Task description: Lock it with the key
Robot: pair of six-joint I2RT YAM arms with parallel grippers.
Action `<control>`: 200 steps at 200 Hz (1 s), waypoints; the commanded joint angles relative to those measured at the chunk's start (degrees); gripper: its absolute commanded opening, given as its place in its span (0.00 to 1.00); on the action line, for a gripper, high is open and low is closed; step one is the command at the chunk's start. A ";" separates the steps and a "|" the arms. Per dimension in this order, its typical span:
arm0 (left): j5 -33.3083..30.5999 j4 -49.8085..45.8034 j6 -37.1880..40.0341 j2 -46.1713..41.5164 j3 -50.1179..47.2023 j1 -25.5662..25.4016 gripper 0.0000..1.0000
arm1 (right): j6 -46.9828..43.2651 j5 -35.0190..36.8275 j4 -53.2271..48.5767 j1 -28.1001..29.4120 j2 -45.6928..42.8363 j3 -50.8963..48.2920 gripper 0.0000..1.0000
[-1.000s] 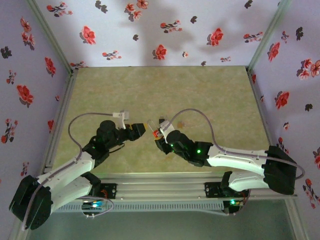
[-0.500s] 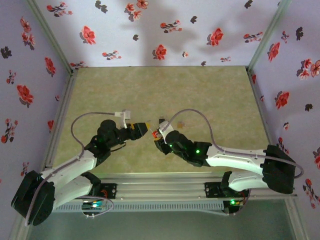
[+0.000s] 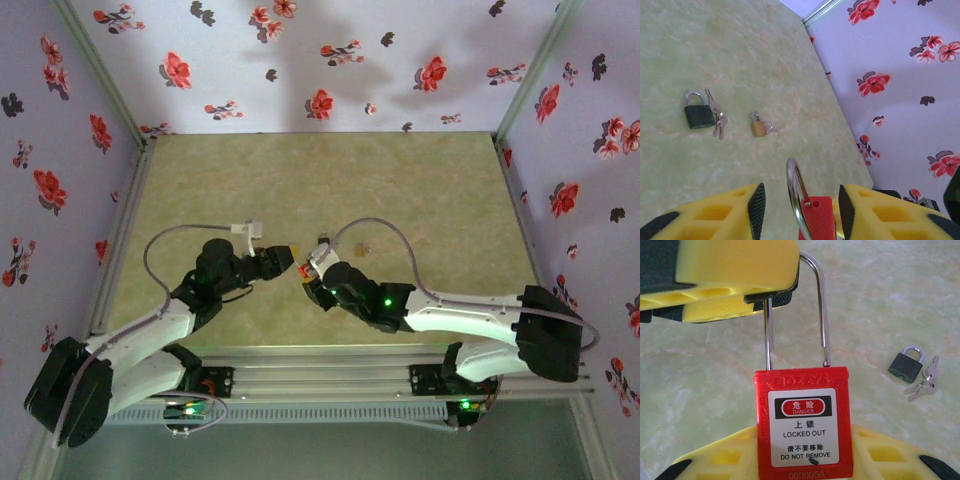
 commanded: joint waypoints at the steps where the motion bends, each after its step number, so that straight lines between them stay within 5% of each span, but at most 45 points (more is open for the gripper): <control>1: 0.89 1.20 0.58 0.32 0.30 0.37 0.41 | -0.46 1.56 -0.15 0.70 0.47 2.36 0.00; 200: 0.34 -0.81 1.32 -0.20 0.74 0.48 0.00 | -2.67 5.67 3.25 1.37 -1.31 -0.82 0.00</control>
